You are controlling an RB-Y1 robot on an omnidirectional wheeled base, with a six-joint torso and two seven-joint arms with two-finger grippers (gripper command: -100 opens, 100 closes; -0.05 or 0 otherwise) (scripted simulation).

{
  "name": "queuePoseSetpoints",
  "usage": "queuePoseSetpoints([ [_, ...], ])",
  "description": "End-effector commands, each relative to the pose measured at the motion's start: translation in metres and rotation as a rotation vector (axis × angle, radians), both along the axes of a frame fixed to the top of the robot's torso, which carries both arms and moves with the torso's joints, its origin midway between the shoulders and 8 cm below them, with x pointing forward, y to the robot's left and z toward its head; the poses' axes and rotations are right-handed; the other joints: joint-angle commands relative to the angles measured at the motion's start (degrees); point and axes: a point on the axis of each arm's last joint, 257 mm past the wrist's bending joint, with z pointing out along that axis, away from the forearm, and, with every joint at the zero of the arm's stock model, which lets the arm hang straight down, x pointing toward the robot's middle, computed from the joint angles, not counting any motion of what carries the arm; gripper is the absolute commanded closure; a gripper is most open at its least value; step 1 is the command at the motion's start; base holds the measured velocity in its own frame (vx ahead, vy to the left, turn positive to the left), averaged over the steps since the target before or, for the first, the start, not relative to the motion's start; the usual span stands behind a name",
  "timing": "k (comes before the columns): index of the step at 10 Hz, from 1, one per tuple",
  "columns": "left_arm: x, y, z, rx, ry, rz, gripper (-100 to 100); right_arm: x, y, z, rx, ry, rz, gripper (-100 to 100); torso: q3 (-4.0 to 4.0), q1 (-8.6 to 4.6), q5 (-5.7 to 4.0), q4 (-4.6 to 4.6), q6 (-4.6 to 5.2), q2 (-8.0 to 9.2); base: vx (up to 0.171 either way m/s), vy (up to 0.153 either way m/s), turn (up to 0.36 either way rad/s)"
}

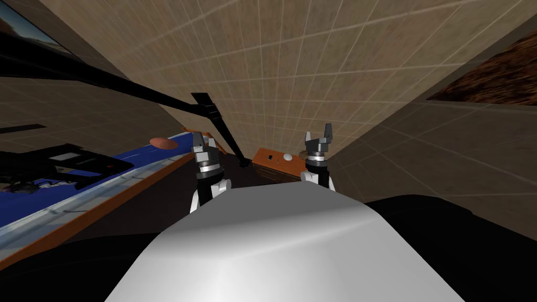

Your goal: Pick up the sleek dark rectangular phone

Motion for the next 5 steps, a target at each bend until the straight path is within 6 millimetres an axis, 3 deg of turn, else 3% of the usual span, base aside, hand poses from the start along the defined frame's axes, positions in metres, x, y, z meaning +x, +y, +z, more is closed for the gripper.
queuePoseSetpoints([
  [1,0.000,0.000,0.000,0.000,0.000,0.000,0,0.005,0.013,-0.008,-0.029,0.021,0.040,-100,0.00,0.00,0.00,0.00,0.00,0.00,-0.045,0.006,0.126],
  [5,0.000,0.000,0.000,0.000,0.000,0.000,0,0.021,0.046,-0.046,-0.076,0.106,0.152,-100,0.22,0.19,0.04,0.09,-0.02,0.39,-0.107,0.044,0.186],
])
